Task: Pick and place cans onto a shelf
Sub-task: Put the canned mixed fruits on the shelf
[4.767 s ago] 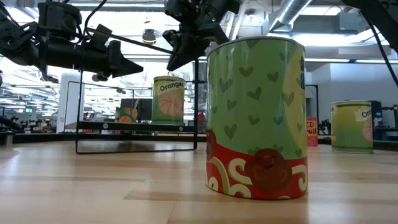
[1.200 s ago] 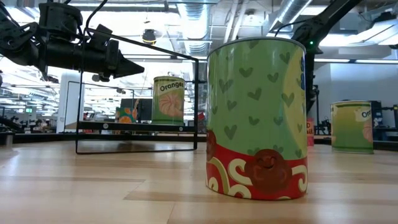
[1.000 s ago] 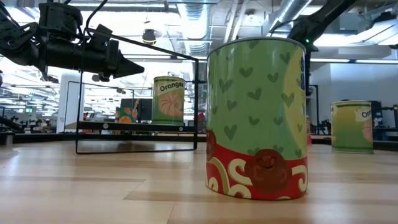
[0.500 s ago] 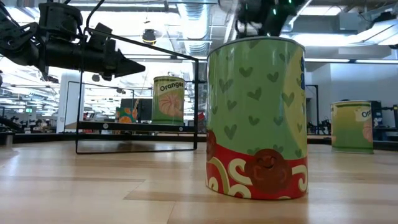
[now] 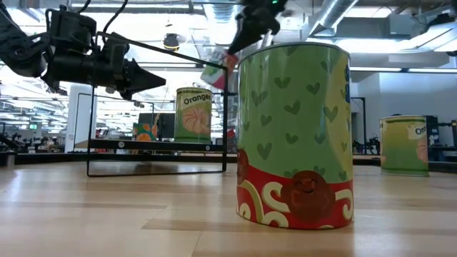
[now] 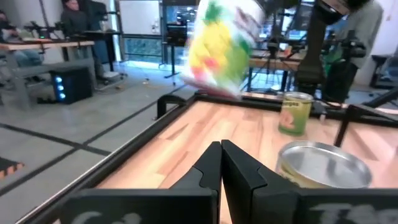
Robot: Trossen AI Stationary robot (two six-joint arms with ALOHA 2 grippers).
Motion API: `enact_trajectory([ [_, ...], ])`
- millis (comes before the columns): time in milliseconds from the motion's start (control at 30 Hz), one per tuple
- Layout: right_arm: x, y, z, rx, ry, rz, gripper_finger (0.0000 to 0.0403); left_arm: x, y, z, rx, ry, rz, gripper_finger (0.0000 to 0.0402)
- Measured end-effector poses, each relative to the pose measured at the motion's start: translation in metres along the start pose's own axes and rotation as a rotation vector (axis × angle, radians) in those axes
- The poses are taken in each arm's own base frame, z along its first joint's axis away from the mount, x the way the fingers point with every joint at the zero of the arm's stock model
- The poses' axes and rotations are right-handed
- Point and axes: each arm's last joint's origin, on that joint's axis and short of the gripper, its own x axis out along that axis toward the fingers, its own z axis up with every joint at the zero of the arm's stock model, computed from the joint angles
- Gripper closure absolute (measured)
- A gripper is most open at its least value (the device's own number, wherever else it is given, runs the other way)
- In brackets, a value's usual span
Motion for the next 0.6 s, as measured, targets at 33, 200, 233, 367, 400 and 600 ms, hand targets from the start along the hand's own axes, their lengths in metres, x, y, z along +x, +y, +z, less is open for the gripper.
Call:
enact_trajectory([
  [33, 0.008, 0.0, 0.005, -0.028, 0.007, 0.013, 0.0393, 0.0, 0.001, 0.0, -0.001, 0.003, 0.004, 0.0401],
  [200, 0.041, -0.004, 0.022, -0.112, 0.053, 0.072, 0.0392, -0.001, 0.004, -0.003, -0.009, 0.029, 0.032, 0.0401],
  [233, 0.045, -0.006, 0.024, -0.118, 0.059, 0.081, 0.0392, -0.001, 0.005, -0.003, -0.012, 0.031, 0.041, 0.0401],
  [367, 0.06, -0.008, 0.029, -0.133, 0.063, 0.158, 0.0391, -0.002, 0.009, -0.006, -0.025, 0.057, 0.093, 0.0401],
  [400, 0.064, -0.007, 0.03, -0.135, 0.063, 0.175, 0.0391, -0.002, 0.01, -0.006, -0.027, 0.064, 0.106, 0.0401],
  [600, 0.084, -0.005, 0.032, -0.165, 0.079, 0.218, 0.0391, -0.003, 0.013, -0.008, -0.032, 0.081, 0.134, 0.0401],
])
